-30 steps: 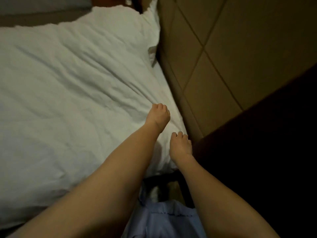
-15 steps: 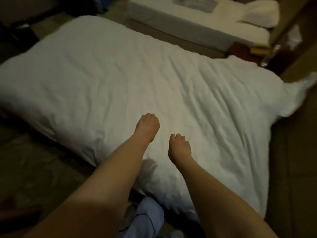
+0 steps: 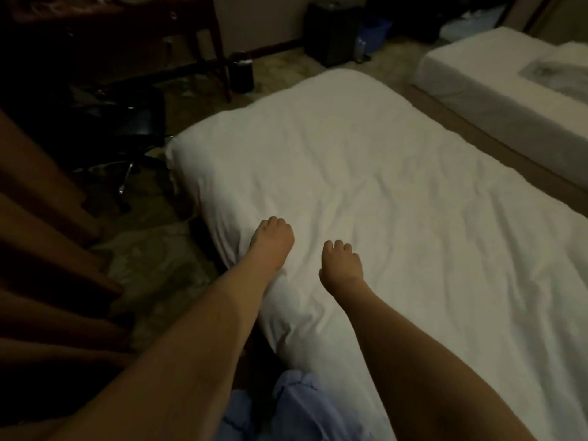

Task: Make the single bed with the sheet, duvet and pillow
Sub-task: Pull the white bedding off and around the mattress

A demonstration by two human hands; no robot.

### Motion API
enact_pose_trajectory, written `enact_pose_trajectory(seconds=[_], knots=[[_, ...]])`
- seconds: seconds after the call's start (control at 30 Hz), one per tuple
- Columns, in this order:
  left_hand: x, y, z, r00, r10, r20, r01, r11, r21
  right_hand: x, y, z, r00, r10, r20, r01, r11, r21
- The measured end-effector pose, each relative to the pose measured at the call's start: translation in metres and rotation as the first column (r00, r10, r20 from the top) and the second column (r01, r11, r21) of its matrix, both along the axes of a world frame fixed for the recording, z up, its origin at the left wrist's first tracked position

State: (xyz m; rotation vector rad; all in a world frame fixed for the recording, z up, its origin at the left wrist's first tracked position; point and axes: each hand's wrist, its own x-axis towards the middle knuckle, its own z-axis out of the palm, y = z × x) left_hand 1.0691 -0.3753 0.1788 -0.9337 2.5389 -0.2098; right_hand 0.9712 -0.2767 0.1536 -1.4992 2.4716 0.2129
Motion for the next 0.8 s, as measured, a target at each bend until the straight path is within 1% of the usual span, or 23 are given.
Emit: enact_pose_trajectory(seconds=[0.13, 0.23, 0.33, 0.4, 0.5, 0.57, 0.63, 0.7, 0.8], knots=[[0.005, -0.096, 0.004, 0.994, 0.105, 0.01, -0.105, 0.994, 0.015, 0.006, -0.103, -0.006, 0.995, 0.094, 0.029, -0.095, 0.995, 0.019], [0.009, -0.174, 0.011, 0.985, 0.171, -0.018, -0.171, 0.985, 0.021, 0.01, -0.192, 0.0, 0.986, 0.163, 0.045, -0.164, 0.987, 0.006], [0.023, -0.252, 0.013, 0.969, 0.24, -0.053, -0.237, 0.97, 0.059, 0.019, -0.282, 0.009, 0.974, 0.223, 0.04, -0.222, 0.975, -0.015], [0.038, -0.301, 0.008, 0.963, 0.263, -0.049, -0.26, 0.963, 0.064, 0.031, -0.337, 0.005, 0.965, 0.26, 0.045, -0.26, 0.965, 0.012], [0.06, -0.391, -0.009, 0.967, 0.255, -0.032, -0.252, 0.966, 0.06, 0.05, -0.424, -0.014, 0.955, 0.294, 0.042, -0.296, 0.953, 0.068], [0.075, -0.456, -0.017, 0.967, 0.25, -0.043, -0.247, 0.967, 0.068, 0.063, -0.485, -0.027, 0.956, 0.29, 0.031, -0.292, 0.953, 0.086], [0.09, -0.521, -0.025, 0.974, 0.221, -0.048, -0.217, 0.973, 0.079, 0.077, -0.544, -0.032, 0.969, 0.242, 0.052, -0.247, 0.962, 0.117], [0.102, -0.584, -0.027, 0.984, 0.175, -0.016, -0.173, 0.982, 0.074, 0.086, -0.602, -0.035, 0.978, 0.2, 0.059, -0.206, 0.972, 0.116], [0.11, -0.674, -0.026, 0.986, 0.166, -0.013, -0.164, 0.983, 0.085, 0.09, -0.681, -0.034, 0.989, 0.133, 0.059, -0.139, 0.985, 0.104]])
